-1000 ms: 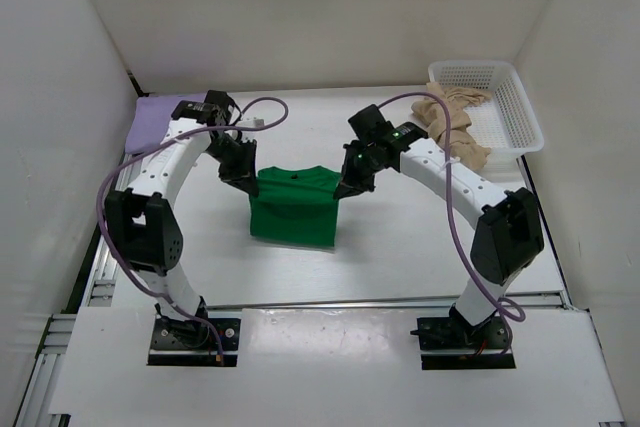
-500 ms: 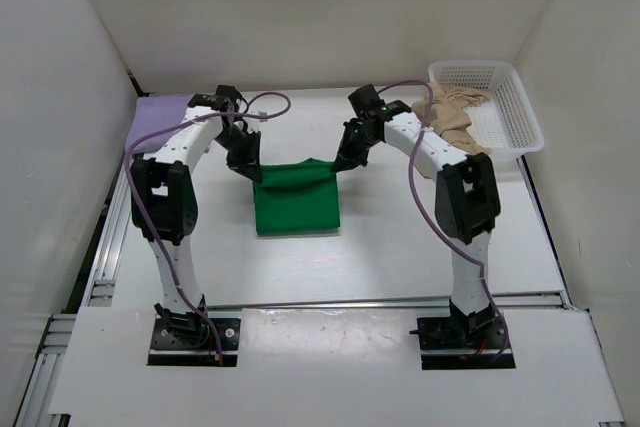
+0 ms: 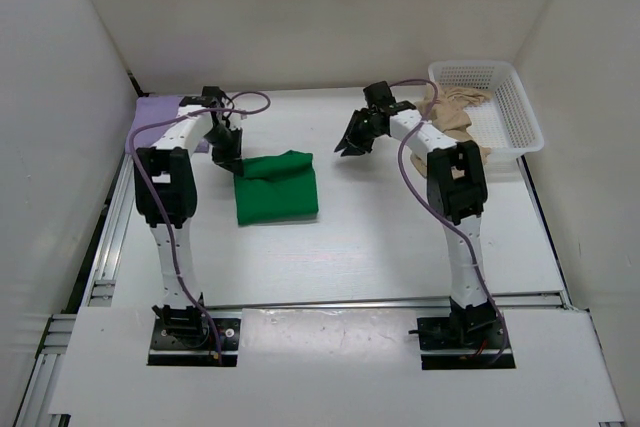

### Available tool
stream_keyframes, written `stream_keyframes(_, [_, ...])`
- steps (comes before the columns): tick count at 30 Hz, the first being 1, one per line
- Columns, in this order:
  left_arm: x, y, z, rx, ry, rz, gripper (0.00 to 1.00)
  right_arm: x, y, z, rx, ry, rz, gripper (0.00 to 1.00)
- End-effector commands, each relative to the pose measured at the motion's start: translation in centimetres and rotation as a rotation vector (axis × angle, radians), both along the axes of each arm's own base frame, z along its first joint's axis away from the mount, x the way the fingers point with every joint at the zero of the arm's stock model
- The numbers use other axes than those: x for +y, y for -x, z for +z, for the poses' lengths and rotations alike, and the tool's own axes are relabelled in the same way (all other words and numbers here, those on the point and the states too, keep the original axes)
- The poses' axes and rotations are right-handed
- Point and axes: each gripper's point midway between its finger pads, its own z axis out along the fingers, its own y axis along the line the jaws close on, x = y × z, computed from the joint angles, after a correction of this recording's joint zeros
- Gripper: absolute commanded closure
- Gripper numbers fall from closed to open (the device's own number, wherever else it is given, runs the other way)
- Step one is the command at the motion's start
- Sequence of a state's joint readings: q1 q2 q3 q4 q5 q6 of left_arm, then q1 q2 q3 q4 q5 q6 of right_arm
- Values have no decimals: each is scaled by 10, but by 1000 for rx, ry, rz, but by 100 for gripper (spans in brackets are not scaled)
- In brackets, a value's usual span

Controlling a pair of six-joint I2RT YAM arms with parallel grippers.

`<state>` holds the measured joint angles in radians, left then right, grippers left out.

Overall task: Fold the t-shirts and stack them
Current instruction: Fold the long partially folded tshirt into a neat square

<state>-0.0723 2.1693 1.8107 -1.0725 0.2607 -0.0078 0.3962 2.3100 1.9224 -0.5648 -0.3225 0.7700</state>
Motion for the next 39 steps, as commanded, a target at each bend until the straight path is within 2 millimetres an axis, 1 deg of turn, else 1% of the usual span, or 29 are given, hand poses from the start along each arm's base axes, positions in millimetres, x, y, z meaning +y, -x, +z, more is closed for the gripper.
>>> stream_keyframes(1, [9,-22,16,-94,-2,16,84,20,4,51,-178,-78,113,74])
stream_keyframes(2, [14,-26,20,-104,7,27,72,23,11,52,-191,-83,143,84])
stream_keyframes(3, [14,-32,21,-130,8,27,65,27,13,55,-242,-83,179,87])
stream_keyframes(4, [27,-38,35,-175,-1,55,65,39,25,62,-262,-102,224,90])
stream_keyframes(6, [40,-47,56,-263,-20,82,62,52,38,60,-264,-116,280,94])
stream_keyframes(7, [48,-58,71,-346,-38,101,58,62,47,56,-255,-125,317,94])
stream_keyframes(8, [56,-60,103,-439,-50,119,51,70,47,62,-269,-140,332,96])
stream_keyframes(9, [59,-59,111,-471,-63,126,41,71,48,60,-254,-146,340,97])
stream_keyframes(11, [52,-57,132,-529,-77,115,39,87,59,51,-206,-185,375,98])
stream_keyframes(12, [29,-46,132,-524,-65,67,41,89,57,50,-208,-186,376,98])
stream_keyframes(13, [16,-36,127,-499,-60,39,45,93,62,40,-176,-189,381,99])
stream_keyframes(14, [7,-26,118,-467,-65,15,55,95,60,39,-168,-193,371,99])
stream_keyframes(15, [-10,-4,95,-384,-52,-33,62,100,61,33,-160,-191,380,99])
stream_keyframes(17, [-32,17,78,-311,27,-88,75,103,58,27,-136,-196,360,99])
stream_keyframes(18, [-43,23,60,-257,47,-115,76,107,52,23,-130,-202,349,99])
stream_keyframes(20, [-44,27,38,-193,32,-121,78,113,45,21,-117,-214,327,99])
stream_keyframes(21, [-45,25,20,-149,26,-121,78,118,34,19,-133,-215,310,99])
stream_keyframes(22, [-44,14,20,-165,9,-116,78,120,29,18,-139,-218,294,99])
stream_keyframes(24, [-40,-8,11,-170,-12,-101,73,126,10,15,-142,-249,235,99])
stream_keyframes(25, [-38,-15,8,-175,-26,-97,69,129,7,14,-135,-264,215,99])
stream_keyframes(26, [-31,-24,6,-182,-36,-78,66,127,-8,21,-149,-291,152,99])
stream_keyframes(28, [-21,-45,4,-211,-58,-52,58,122,-17,6,-130,-288,82,99])
stream_keyframes(29, [-13,-51,3,-217,-79,-35,51,116,-28,5,-135,-290,18,99])
stream_keyframes(33, [-6,-64,5,-254,-97,-17,42,109,-33,-24,-82,-266,-38,99])
stream_keyframes(34, [-6,-64,5,-254,-97,-17,40,111,-34,-19,-78,-281,-36,99])
stream_keyframes(36, [-5,-64,5,-252,-81,-13,37,112,-32,-24,-67,-282,-30,99])
stream_keyframes(37, [-10,-64,14,-266,-50,-22,28,112,-32,-24,-67,-282,-30,99])
stream_keyframes(38, [-7,-66,27,-290,-31,-14,18,113,-34,-13,-96,-288,-17,98])
stream_keyframes(39, [-4,-69,34,-312,-13,-7,12,108,-38,-11,-111,-279,-11,96])
